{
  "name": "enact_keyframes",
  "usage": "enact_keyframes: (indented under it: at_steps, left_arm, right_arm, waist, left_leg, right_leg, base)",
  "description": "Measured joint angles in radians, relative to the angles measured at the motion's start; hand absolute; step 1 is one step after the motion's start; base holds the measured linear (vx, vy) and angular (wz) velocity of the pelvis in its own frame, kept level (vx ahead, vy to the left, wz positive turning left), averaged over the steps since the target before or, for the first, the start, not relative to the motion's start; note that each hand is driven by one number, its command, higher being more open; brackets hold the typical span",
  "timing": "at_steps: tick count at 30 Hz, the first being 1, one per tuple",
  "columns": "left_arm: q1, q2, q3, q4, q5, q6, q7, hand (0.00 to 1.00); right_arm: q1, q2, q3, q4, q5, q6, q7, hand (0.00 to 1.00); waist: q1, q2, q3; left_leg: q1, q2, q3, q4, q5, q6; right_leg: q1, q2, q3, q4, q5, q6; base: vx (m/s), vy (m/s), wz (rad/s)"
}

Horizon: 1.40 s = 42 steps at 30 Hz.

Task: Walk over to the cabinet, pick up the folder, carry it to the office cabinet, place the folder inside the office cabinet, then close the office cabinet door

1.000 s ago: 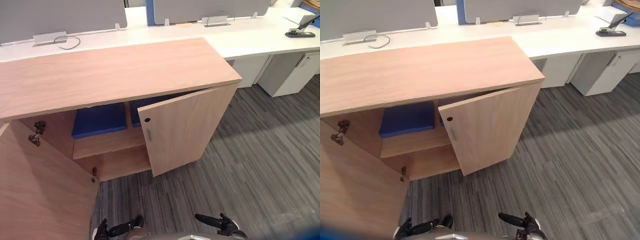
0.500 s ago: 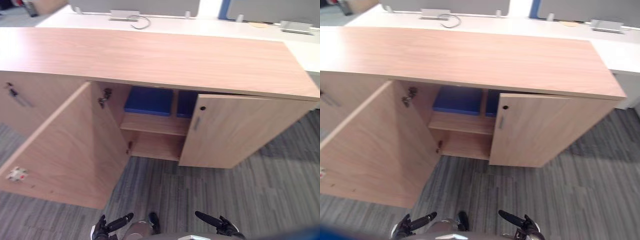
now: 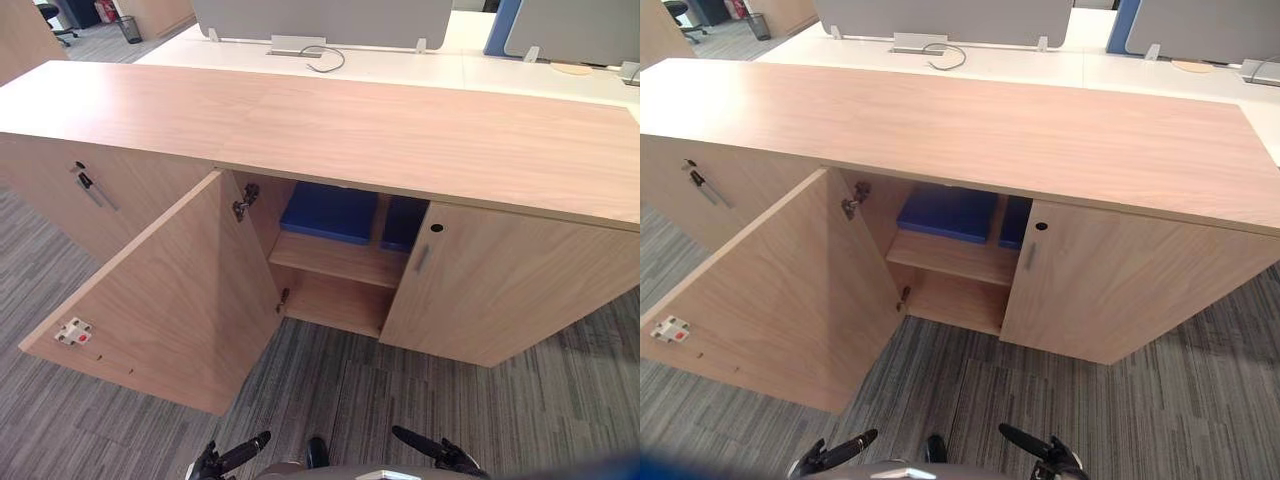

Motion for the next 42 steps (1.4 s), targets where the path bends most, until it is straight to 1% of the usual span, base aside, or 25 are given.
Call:
enact_keyframes:
  at_steps: [6, 8, 9, 10, 12, 14, 16, 18, 22, 24, 27, 28, 30, 32, 34, 36, 38, 39, 40, 41, 42]
  left_arm:
    - [0.008, -0.027, 0.126, 0.018, -0.020, 0.010, 0.005, 1.00]
    - [0.011, -0.036, 0.157, 0.001, -0.022, 0.018, 0.008, 1.00]
    - [0.030, -0.047, 0.167, -0.072, -0.028, 0.028, 0.014, 1.00]
    - [0.041, -0.051, 0.167, -0.107, -0.035, 0.029, 0.017, 1.00]
    - [0.070, -0.054, 0.189, -0.228, -0.088, 0.028, 0.027, 1.00]
    - [0.066, -0.055, 0.240, -0.284, -0.124, 0.027, 0.028, 1.00]
    - [0.058, -0.052, 0.318, -0.341, -0.142, 0.019, 0.034, 1.00]
    - [0.045, -0.041, 0.351, -0.344, -0.120, 0.018, 0.046, 1.00]
    - [-0.004, -0.018, 0.394, -0.344, -0.062, 0.022, 0.057, 1.00]
    - [-0.020, -0.011, 0.413, -0.344, -0.059, 0.035, 0.067, 1.00]
    - [-0.039, 0.038, 0.447, -0.327, -0.040, 0.060, 0.069, 1.00]
    - [-0.040, 0.068, 0.454, -0.320, -0.032, 0.072, 0.068, 1.00]
    - [-0.049, 0.112, 0.465, -0.290, -0.021, 0.077, 0.067, 1.00]
    - [-0.052, 0.150, 0.465, -0.261, -0.019, 0.085, 0.064, 1.00]
    - [-0.055, 0.181, 0.465, -0.231, 0.005, 0.095, 0.054, 1.00]
    - [-0.058, 0.202, 0.464, -0.203, 0.016, 0.097, 0.043, 1.00]
    - [-0.063, 0.214, 0.464, -0.179, 0.017, 0.097, 0.039, 1.00]
    - [-0.072, 0.233, 0.464, -0.149, 0.017, 0.097, 0.036, 1.00]
    - [-0.084, 0.263, 0.464, -0.120, 0.017, 0.097, 0.035, 1.00]
    - [-0.092, 0.276, 0.464, -0.114, 0.015, 0.099, 0.033, 1.00]
    - [-0.111, 0.284, 0.464, -0.103, 0.015, 0.098, 0.028, 1.00]
  right_arm:
    - [0.000, 0.001, -0.012, 0.001, -0.003, 0.000, 0.013, 1.00]
    - [0.000, 0.004, -0.049, 0.001, -0.004, 0.001, 0.015, 1.00]
    - [0.002, 0.007, -0.060, -0.001, -0.005, 0.000, 0.015, 1.00]
    - [0.002, 0.009, -0.060, -0.001, -0.005, 0.000, 0.014, 1.00]
    - [0.006, 0.015, -0.060, -0.012, -0.005, 0.001, 0.013, 1.00]
    - [0.012, 0.019, -0.064, -0.026, -0.006, 0.001, 0.013, 1.00]
    - [0.026, 0.025, -0.069, -0.052, -0.012, 0.002, 0.015, 1.00]
    - [0.037, 0.025, -0.069, -0.070, -0.013, 0.003, 0.015, 1.00]
    - [0.040, 0.027, -0.069, -0.071, -0.015, 0.007, 0.017, 1.00]
    - [0.040, 0.027, -0.070, -0.071, -0.015, 0.010, 0.018, 1.00]
    - [0.043, 0.024, -0.075, -0.068, -0.015, 0.011, 0.021, 1.00]
    - [0.044, 0.025, -0.075, -0.066, -0.015, 0.011, 0.021, 1.00]
    - [0.044, 0.026, -0.075, -0.057, -0.015, 0.012, 0.024, 1.00]
    - [0.045, 0.023, -0.076, -0.050, -0.015, 0.013, 0.027, 1.00]
    - [0.047, 0.013, -0.076, -0.043, -0.015, 0.016, 0.034, 1.00]
    - [0.053, 0.006, -0.075, -0.041, -0.014, 0.020, 0.038, 1.00]
    - [0.061, -0.013, -0.075, -0.041, -0.015, 0.023, 0.045, 1.00]
    - [0.061, -0.024, -0.073, -0.041, -0.014, 0.022, 0.050, 1.00]
    - [0.059, -0.022, -0.066, -0.041, -0.014, 0.022, 0.050, 1.00]
    - [0.059, -0.021, -0.067, -0.040, -0.014, 0.022, 0.050, 1.00]
    - [0.067, -0.026, -0.075, -0.029, -0.014, 0.023, 0.053, 1.00]
  waist:
    - [-0.002, -0.002, 0.001]
    - [-0.006, -0.003, 0.004]
    - [-0.007, -0.005, 0.003]
    - [-0.007, -0.005, 0.004]
    - [-0.005, -0.004, 0.004]
    - [-0.005, -0.001, 0.003]
    - [-0.003, 0.007, -0.001]
    - [-0.003, 0.018, -0.009]
    - [-0.001, 0.015, -0.018]
    - [-0.001, 0.013, -0.023]
    - [0.002, 0.014, -0.032]
    - [0.003, 0.016, -0.039]
    - [0.006, 0.010, -0.052]
    - [0.009, 0.014, -0.065]
    - [0.014, 0.025, -0.075]
    - [0.021, 0.031, -0.081]
    - [0.021, 0.059, -0.089]
    - [0.020, 0.075, -0.093]
    - [0.022, 0.062, -0.095]
    - [0.024, 0.048, -0.094]
    - [0.018, 0.041, -0.097]
  left_leg:
    - [0.001, -0.002, -0.009, 0.000, -0.004, -0.006]
    - [0.006, -0.003, -0.023, 0.000, -0.008, -0.011]
    - [0.007, -0.002, -0.026, 0.000, -0.011, -0.013]
    - [0.007, -0.001, -0.025, 0.000, -0.013, -0.015]
    - [0.009, 0.003, -0.022, 0.000, -0.020, -0.020]
    - [0.013, 0.006, -0.016, 0.000, -0.026, -0.021]
    - [0.030, 0.015, 0.005, 0.000, -0.034, -0.022]
    - [0.041, 0.026, 0.018, 0.000, -0.042, -0.030]
    - [0.049, 0.035, 0.028, 0.001, -0.046, -0.035]
    - [0.053, 0.040, 0.031, 0.002, -0.047, -0.036]
    - [0.069, 0.058, 0.041, 0.006, -0.053, -0.046]
    - [0.070, 0.066, 0.045, 0.006, -0.054, -0.047]
    - [0.071, 0.078, 0.052, 0.006, -0.053, -0.055]
    - [0.072, 0.090, 0.055, 0.006, -0.053, -0.058]
    - [0.072, 0.110, 0.057, 0.007, -0.050, -0.062]
    - [0.077, 0.128, 0.057, 0.007, -0.046, -0.068]
    - [0.078, 0.174, 0.053, 0.008, -0.045, -0.068]
    - [0.079, 0.206, 0.052, 0.008, -0.039, -0.077]
    - [0.079, 0.208, 0.056, 0.008, -0.034, -0.086]
    - [0.078, 0.199, 0.056, 0.008, -0.036, -0.097]
    - [0.080, 0.195, 0.045, 0.008, -0.059, -0.142]
  right_leg:
    - [0.004, 0.001, -0.009, 0.000, -0.001, -0.011]
    - [0.015, 0.002, -0.026, -0.001, 0.001, -0.014]
    - [0.017, 0.001, -0.028, -0.001, 0.003, -0.018]
    - [0.016, 0.001, -0.028, -0.001, 0.004, -0.020]
    - [0.016, 0.003, -0.028, -0.001, 0.008, -0.026]
    - [0.017, 0.004, -0.026, 0.001, 0.011, -0.030]
    - [0.017, 0.004, -0.020, 0.016, 0.014, -0.036]
    - [0.016, 0.008, -0.020, 0.029, 0.023, -0.049]
    - [0.017, 0.013, -0.020, 0.031, 0.026, -0.053]
    - [0.018, 0.017, -0.016, 0.033, 0.026, -0.053]
    - [0.028, 0.033, 0.006, 0.034, 0.029, -0.056]
    - [0.026, 0.040, 0.012, 0.034, 0.029, -0.056]
    - [0.024, 0.050, 0.022, 0.034, 0.030, -0.056]
    - [0.022, 0.062, 0.037, 0.034, 0.032, -0.060]
    - [0.015, 0.080, 0.050, 0.041, 0.045, -0.066]
    - [0.010, 0.092, 0.064, 0.065, 0.053, -0.064]
    - [-0.055, 0.103, 0.088, 0.187, 0.052, -0.062]
    - [-0.077, 0.120, 0.090, 0.133, -0.052, -0.048]
    - [-0.074, 0.123, 0.085, -0.037, -0.024, -0.060]
    - [-0.083, 0.106, 0.087, -0.089, 0.055, -0.065]
    - [-0.089, 0.089, 0.099, -0.085, 0.072, -0.027]
  base:
    - [0.01, 0.002, 0.04]
    - [0.03, -0.003, 0.17]
    - [0.03, 0.000, 0.10]
    - [0.04, 0.007, 0.03]
    - [0.04, 0.010, -0.06]
    - [0.04, 0.009, -0.11]
    - [0.06, 0.014, -0.27]
    - [0.06, 0.010, -0.24]
    - [0.07, -0.026, -0.08]
    - [0.06, -0.061, -0.05]
    - [0.05, -0.083, -0.10]
    - [0.04, -0.104, -0.10]
    - [0.04, -0.108, -0.11]
    - [0.03, -0.105, -0.08]
    - [0.04, -0.120, -0.06]
    - [0.04, -0.112, -0.03]
    - [0.05, -0.118, -0.08]
    - [0.00, -0.131, -0.13]
    - [-0.04, -0.138, -0.09]
    - [-0.04, -0.163, 0.11]
    - [0.00, -0.168, 0.09]
